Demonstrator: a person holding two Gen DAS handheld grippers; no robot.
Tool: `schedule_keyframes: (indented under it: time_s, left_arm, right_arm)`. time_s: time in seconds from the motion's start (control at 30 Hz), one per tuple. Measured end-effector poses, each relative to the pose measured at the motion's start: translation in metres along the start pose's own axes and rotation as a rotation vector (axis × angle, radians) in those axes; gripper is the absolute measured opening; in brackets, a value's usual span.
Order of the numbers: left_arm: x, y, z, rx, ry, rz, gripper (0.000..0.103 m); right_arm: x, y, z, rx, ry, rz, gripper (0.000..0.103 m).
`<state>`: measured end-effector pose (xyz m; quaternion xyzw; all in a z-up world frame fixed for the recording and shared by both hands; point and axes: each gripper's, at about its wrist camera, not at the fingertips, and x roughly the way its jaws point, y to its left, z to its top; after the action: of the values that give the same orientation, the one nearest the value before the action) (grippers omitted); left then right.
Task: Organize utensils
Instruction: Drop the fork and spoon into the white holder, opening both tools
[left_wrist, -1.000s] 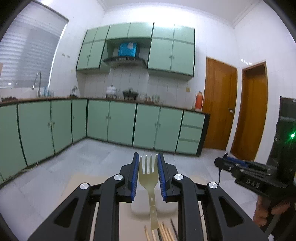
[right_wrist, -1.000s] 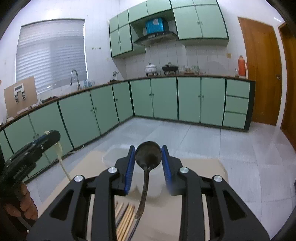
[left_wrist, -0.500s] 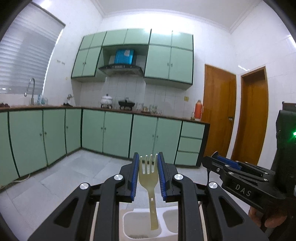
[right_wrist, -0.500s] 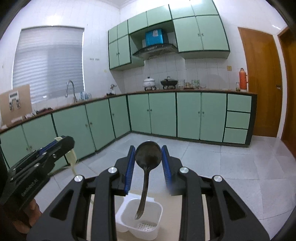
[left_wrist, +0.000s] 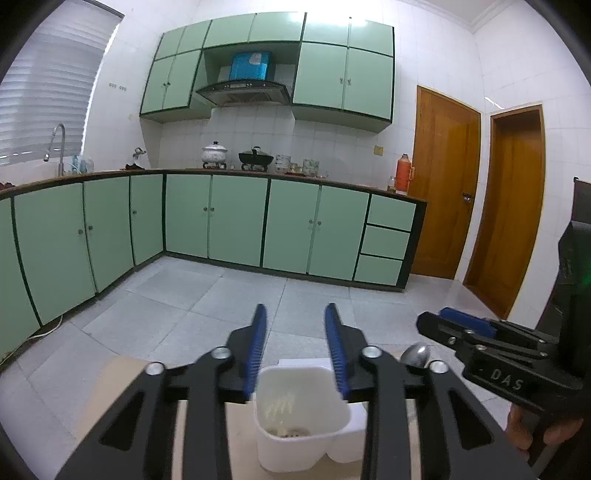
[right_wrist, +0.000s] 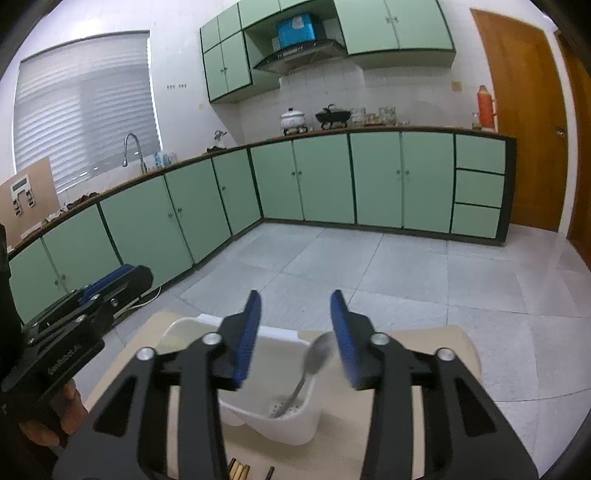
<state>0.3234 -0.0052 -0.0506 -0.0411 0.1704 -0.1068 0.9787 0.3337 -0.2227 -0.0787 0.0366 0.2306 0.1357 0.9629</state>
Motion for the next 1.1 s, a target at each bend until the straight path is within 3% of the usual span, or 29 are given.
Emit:
schedule_keyframes:
  time_s: [0.17, 0.33, 0.7, 0.83, 1.1]
  left_arm:
    - [-0.032, -0.002, -0.004, -0.021, 0.017, 0.014, 0.056]
    - [-0.077, -0.01, -0.032, 0.005, 0.057, 0.03, 0.063]
    - [-0.146, -0.015, -0.126, 0.004, 0.247, 0.092, 0.064]
    - [-0.159, -0.014, -0.156, -0.006, 0.31, 0.11, 0.064]
    - [-0.174, -0.024, -0.189, 0.054, 0.338, 0.129, 0.064]
  right_arm:
    - [-0.037, 0.0, -0.01, 0.003, -0.036, -0.042, 0.065]
    - [-0.082, 0.003, -0.051, 0.025, -0.037, -0.082, 0.086]
    - [-0.154, 0.031, -0.169, 0.048, 0.084, -0.153, 0.087]
    - [-0.167, 0.047, -0.203, 0.02, 0.135, -0.161, 0.078]
    - [-0.174, 0.065, -0.245, -0.037, 0.22, -0.156, 0.064]
